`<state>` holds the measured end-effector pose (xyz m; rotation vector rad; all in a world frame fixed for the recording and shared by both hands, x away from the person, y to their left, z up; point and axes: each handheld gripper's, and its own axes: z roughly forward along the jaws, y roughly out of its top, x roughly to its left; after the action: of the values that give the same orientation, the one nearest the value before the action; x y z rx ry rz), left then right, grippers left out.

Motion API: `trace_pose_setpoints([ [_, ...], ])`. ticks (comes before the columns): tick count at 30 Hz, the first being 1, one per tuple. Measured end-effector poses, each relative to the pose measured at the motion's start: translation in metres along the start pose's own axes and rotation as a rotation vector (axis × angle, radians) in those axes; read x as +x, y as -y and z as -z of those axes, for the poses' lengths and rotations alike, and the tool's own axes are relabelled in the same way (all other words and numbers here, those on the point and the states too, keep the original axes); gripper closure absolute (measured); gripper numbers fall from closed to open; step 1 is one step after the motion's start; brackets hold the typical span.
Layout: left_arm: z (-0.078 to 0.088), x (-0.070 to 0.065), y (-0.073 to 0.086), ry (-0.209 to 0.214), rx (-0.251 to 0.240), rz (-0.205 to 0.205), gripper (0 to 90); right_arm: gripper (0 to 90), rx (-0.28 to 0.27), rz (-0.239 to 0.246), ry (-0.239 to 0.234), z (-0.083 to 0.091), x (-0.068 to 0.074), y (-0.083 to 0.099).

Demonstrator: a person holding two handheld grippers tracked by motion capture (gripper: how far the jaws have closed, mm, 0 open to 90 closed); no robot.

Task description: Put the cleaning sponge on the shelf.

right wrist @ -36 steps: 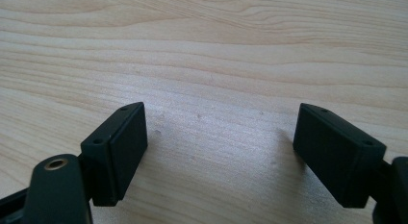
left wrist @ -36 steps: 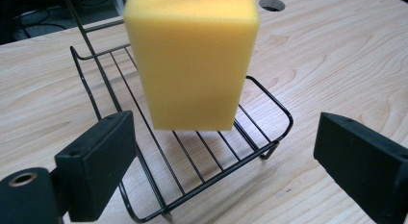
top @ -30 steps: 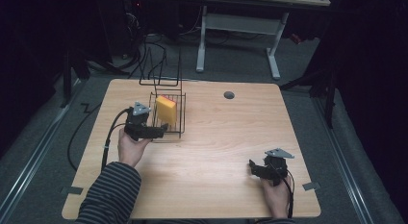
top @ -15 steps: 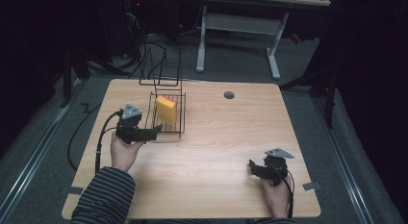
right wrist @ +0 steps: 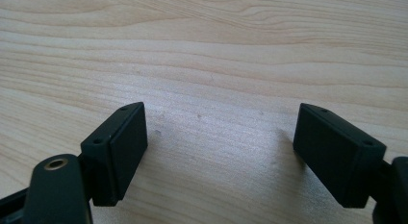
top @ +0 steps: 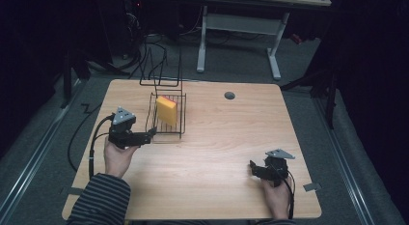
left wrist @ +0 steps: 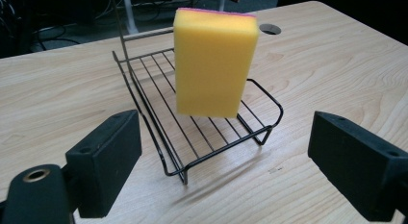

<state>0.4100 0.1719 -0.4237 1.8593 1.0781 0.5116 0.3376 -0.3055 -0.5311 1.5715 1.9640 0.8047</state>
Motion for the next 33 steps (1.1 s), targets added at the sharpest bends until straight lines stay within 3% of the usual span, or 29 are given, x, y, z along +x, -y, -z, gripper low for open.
trace_pose_setpoints([
  [17, 0.020, 0.014, 0.018, -0.041, -0.023, 0.050, 12.6, 19.5, 0.001, 0.001, -0.001, 0.000, 0.000, 0.000],
  [33, 0.026, 0.024, 0.037, -0.064, -0.019, 0.101, 13.4, 19.5, 0.000, 0.001, 0.000, 0.000, 0.000, 0.000],
])
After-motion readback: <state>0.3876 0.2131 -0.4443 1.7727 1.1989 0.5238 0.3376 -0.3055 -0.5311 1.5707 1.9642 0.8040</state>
